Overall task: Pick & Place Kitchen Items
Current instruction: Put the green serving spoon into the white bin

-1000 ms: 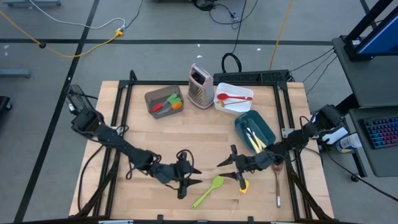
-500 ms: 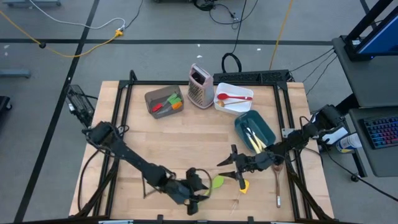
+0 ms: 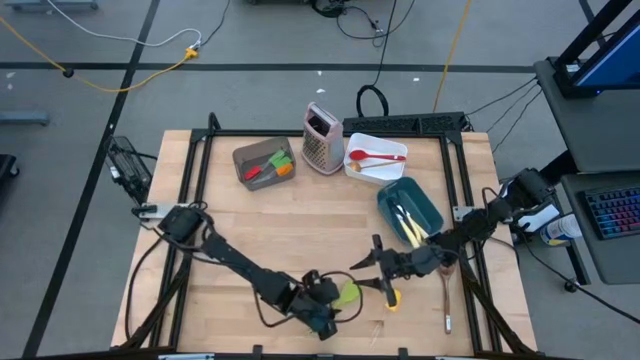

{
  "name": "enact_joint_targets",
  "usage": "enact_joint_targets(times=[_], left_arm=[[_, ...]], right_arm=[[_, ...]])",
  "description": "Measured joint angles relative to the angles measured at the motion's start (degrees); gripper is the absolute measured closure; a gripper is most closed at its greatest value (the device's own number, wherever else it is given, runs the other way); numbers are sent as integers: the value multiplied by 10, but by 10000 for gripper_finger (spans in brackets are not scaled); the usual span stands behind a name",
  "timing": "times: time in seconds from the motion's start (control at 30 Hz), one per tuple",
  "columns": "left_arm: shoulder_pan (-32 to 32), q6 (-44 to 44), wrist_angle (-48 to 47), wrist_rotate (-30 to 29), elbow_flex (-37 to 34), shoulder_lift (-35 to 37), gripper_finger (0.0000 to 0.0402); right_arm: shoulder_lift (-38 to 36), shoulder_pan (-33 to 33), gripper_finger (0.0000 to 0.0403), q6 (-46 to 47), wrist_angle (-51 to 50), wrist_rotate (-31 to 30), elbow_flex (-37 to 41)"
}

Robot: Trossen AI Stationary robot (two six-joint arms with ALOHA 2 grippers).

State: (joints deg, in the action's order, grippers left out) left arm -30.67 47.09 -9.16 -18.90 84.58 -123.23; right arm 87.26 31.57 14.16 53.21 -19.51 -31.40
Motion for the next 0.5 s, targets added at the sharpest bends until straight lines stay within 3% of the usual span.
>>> enact_joint_targets(times=[0.3, 0.5], left_arm=[[22, -10, 9, 38, 0, -31, 229], [21, -33, -10, 33, 1, -35, 229]], right_arm=[[0, 12, 232, 1, -12, 0, 0], [0, 16, 232, 1, -16, -1, 0]])
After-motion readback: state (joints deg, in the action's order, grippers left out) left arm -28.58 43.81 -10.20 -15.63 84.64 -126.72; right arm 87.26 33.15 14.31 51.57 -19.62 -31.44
